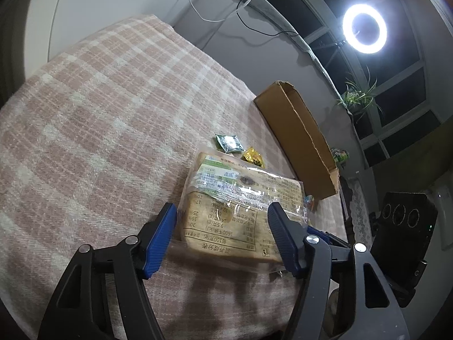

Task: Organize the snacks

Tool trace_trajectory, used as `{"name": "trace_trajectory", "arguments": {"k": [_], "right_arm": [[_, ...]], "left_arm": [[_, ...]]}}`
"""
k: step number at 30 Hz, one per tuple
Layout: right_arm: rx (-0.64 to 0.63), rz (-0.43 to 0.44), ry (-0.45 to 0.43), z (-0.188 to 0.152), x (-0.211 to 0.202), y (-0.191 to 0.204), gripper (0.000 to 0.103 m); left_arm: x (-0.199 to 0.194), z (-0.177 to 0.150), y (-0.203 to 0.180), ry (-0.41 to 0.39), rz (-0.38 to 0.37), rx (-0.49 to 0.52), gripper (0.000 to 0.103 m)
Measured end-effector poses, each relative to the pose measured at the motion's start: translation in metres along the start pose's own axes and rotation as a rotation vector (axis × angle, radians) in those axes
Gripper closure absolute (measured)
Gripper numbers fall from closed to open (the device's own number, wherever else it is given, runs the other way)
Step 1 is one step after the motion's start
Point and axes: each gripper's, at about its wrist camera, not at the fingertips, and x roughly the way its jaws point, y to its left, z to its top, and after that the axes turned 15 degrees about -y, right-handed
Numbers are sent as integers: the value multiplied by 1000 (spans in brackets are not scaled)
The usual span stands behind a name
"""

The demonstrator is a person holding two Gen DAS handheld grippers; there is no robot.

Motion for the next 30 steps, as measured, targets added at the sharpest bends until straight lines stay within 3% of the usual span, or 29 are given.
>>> {"name": "trace_trajectory", "arguments": {"k": [13,30], "right_arm": [[-30,-7,-2,2,-4,5,52],[-29,-105,-153,45,-66,-36,52]], "left_arm": [[-10,4,-28,-45,-11,70,38],[35,19,-123,-36,-109,246,38]]}}
